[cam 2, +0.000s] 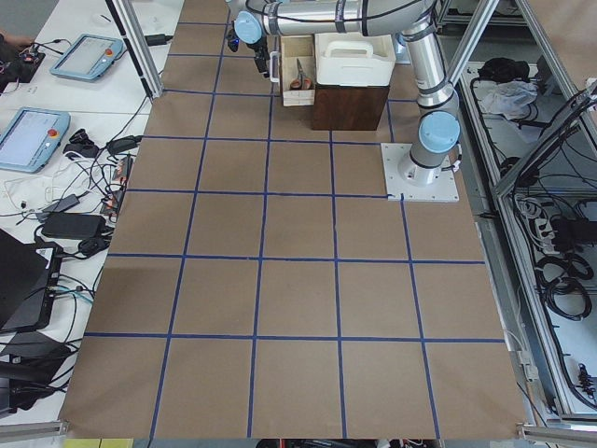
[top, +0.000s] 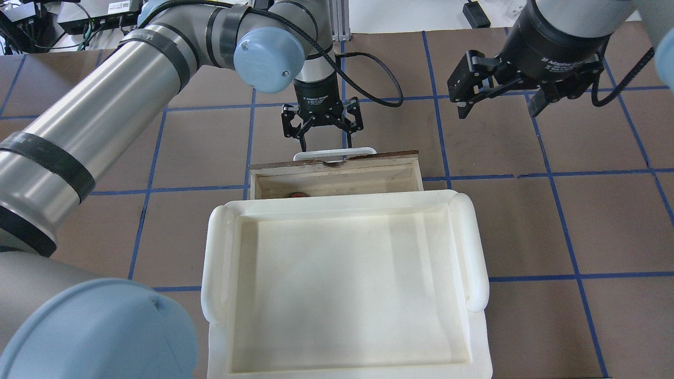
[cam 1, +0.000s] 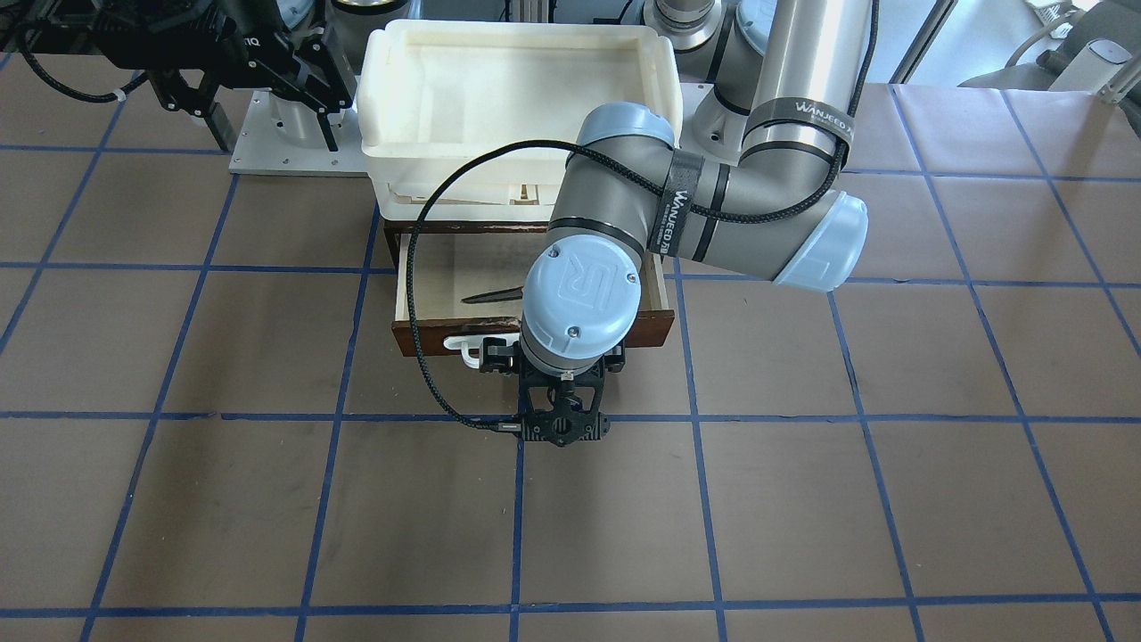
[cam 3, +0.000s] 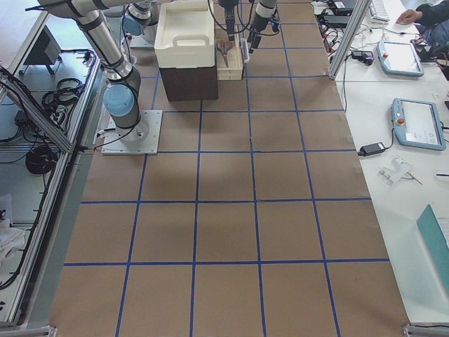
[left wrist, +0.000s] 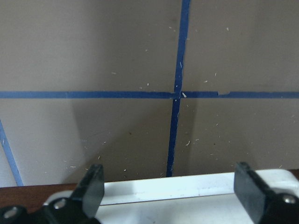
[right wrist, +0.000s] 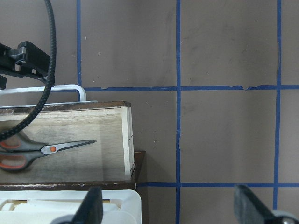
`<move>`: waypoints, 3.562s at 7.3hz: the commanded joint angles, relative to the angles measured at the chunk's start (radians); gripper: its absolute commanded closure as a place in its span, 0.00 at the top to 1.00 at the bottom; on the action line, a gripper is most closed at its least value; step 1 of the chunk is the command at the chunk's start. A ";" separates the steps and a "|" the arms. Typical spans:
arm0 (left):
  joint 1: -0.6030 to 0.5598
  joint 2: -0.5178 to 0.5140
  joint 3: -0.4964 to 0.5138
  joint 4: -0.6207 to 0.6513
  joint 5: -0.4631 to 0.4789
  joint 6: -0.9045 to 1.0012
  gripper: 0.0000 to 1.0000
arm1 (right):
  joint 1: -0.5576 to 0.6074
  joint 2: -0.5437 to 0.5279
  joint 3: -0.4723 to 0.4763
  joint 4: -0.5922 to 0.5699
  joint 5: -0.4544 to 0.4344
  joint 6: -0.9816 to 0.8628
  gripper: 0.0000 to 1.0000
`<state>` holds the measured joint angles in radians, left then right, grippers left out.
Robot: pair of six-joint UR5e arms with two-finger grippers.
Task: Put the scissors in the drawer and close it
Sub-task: 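Raise the left gripper and position it above the drawer's white handle, then push the drawer front with the left gripper to slide it shut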
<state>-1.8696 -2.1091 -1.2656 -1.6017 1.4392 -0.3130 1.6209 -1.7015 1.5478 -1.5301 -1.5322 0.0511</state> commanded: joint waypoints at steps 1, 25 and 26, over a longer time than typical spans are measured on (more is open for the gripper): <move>-0.005 0.012 0.000 -0.059 0.000 0.000 1.00 | 0.001 0.000 0.000 0.002 -0.003 0.004 1.00; -0.028 0.083 -0.089 -0.251 -0.065 -0.066 1.00 | -0.003 0.000 0.000 -0.001 -0.008 0.000 1.00; -0.028 0.072 -0.090 -0.253 -0.063 -0.064 1.00 | -0.003 0.000 0.000 -0.001 -0.008 0.000 1.00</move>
<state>-1.8976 -2.0313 -1.3469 -1.8534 1.3745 -0.3792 1.6184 -1.7012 1.5477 -1.5309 -1.5401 0.0506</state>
